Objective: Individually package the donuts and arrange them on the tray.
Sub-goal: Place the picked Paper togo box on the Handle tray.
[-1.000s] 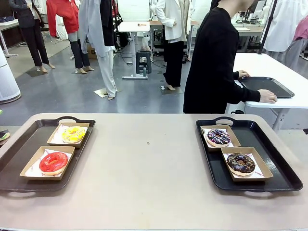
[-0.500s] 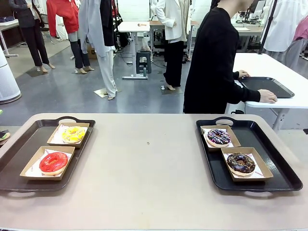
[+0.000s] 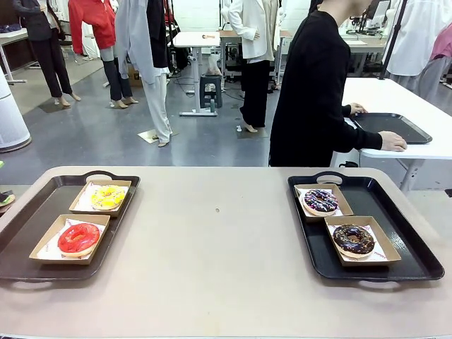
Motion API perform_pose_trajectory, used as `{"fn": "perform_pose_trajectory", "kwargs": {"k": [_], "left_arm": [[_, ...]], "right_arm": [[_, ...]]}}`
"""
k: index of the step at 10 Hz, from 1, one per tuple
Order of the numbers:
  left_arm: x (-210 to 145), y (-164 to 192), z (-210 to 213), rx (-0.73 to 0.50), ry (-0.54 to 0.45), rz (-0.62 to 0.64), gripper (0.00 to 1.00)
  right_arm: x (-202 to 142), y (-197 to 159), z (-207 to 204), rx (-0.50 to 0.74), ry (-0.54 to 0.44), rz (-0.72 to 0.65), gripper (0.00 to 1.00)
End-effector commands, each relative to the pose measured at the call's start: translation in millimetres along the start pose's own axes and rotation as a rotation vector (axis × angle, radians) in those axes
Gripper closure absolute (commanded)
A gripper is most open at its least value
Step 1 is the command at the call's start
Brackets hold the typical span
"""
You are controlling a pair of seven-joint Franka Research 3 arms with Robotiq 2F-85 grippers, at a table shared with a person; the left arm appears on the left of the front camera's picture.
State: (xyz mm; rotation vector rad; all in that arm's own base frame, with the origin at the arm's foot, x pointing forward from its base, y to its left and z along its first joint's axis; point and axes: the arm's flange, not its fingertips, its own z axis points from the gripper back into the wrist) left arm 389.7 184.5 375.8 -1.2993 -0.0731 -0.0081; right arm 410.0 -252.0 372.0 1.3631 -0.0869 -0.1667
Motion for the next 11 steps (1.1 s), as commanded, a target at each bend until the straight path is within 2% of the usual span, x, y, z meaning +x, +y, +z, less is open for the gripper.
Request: {"fn": "perform_pose_trajectory", "kwargs": {"k": [1, 11], "left_arm": [[-1.5, -1.3, 2.0, -0.007, -0.001, -0.013, 0.0], [-1.5, -1.3, 2.0, -0.007, -0.001, -0.013, 0.0]], "right_arm": [[-0.7, 0.2, -0.8, -0.002, 0.0, -0.009, 0.0], [-0.7, 0.2, -0.8, -0.002, 0.0, -0.009, 0.0]]}}
